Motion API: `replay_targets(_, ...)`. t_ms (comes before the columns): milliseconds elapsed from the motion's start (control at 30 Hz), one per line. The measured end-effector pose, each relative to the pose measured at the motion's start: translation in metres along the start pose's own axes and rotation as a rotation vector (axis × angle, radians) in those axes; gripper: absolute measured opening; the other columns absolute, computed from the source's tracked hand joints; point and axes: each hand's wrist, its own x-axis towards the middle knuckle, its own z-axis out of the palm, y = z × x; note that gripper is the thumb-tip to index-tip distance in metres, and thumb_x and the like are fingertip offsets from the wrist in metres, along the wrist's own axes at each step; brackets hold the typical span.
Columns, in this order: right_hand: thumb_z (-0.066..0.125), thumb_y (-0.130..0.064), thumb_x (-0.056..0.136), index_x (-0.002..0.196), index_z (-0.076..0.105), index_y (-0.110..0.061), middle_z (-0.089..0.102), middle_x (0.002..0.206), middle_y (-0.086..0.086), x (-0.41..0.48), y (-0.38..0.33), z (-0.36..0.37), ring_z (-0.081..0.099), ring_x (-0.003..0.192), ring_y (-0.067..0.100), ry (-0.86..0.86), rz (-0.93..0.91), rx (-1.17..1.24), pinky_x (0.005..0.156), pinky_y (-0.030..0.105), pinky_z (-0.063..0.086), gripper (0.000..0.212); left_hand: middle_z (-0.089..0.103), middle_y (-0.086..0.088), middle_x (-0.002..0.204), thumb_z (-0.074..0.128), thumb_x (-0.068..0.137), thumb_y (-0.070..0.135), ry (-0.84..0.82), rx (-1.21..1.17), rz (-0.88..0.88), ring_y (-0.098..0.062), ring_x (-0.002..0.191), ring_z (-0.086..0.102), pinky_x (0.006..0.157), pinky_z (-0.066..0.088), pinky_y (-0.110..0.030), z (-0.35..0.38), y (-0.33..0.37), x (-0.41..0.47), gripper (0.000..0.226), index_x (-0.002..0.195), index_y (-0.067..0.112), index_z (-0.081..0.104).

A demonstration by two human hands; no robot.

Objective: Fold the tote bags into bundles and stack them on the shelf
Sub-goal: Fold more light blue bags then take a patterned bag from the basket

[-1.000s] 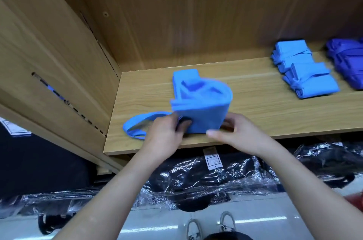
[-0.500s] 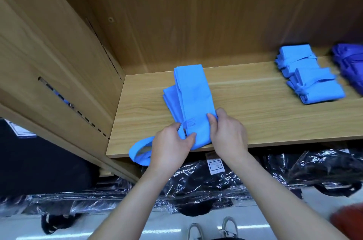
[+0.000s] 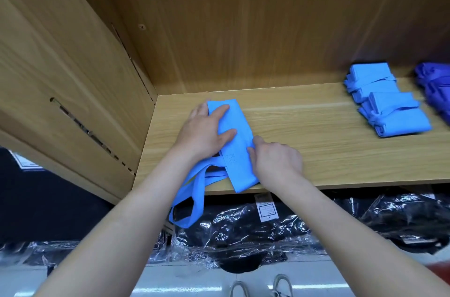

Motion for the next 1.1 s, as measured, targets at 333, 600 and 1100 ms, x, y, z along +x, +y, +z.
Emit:
replay_targets(333,0.034,-0.043,0.102,0.120,0.042,-0.021,0.048,0.115,0.002,-0.008,0.008,0.016,0.061,0.087,0.030,0.090,0.054,0.167,0.063,0.034,0.036,0.030,0.053,0.002,0.126,0.067,0.083,0.051,0.045,-0.148,-0.117,-0.021,0.122,0.047,0.093,0.038,-0.032,0.016,-0.009,0.012,0.049,0.121,0.025,0.051)
replay_targets(600,0.044,-0.028,0.097,0.125,0.048,-0.022,0.047,0.115,0.001,-0.009,0.013,0.011,0.056,0.105,0.027,-0.003,0.077,0.244,0.075,0.036,0.043,0.029,0.064,-0.001,0.122,0.089,0.061,0.044,-0.156,-0.259,-0.240,-0.022,0.110,0.060,0.092,0.048,-0.032,0.003,-0.006,0.031,0.081,0.128,0.015,0.055)
replay_targets(1100,0.069,-0.037,0.081,0.085,0.057,-0.032,0.062,0.071,-0.004,0.021,0.016,0.002,0.060,0.068,0.026,-0.039,0.009,1.052,0.064,0.044,0.048,0.014,0.058,0.005,0.112,0.056,0.097,0.021,-0.081,-0.465,0.155,-0.016,0.106,0.054,0.085,0.039,-0.024,0.002,0.010,-0.013,0.023,0.120,0.019,0.054)
